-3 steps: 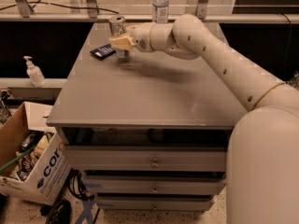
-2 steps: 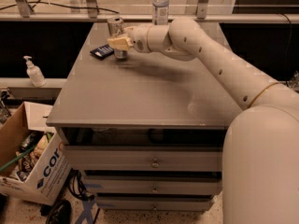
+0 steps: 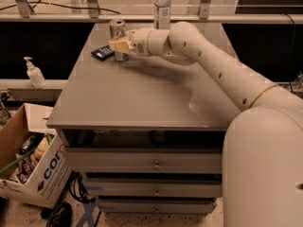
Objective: Move redbull can near rxbar blueberry
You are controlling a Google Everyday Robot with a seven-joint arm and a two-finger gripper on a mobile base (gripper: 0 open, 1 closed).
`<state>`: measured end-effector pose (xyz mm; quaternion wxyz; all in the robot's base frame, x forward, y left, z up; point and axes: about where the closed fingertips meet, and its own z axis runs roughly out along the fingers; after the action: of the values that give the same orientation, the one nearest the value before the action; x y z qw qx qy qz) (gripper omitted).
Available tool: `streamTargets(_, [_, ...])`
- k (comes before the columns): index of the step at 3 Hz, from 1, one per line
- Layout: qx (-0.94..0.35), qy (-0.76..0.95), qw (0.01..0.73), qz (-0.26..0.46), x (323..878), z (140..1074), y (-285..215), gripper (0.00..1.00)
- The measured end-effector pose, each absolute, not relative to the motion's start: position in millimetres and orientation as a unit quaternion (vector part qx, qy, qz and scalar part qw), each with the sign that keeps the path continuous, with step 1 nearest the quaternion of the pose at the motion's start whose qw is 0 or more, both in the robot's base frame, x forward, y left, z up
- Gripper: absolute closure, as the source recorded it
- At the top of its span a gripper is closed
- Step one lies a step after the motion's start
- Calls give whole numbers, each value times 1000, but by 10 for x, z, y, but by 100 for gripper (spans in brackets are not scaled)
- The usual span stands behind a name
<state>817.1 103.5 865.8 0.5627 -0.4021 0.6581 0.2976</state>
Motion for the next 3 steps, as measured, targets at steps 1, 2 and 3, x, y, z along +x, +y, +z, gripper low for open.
streamTargets(1, [-398, 660, 564, 297, 8192, 8642, 1009, 59])
streamTargets(2, [-398, 660, 564, 297, 8192, 8660, 1008, 36])
streamTargets(3, [-398, 660, 564, 297, 8192, 8665, 1008, 12])
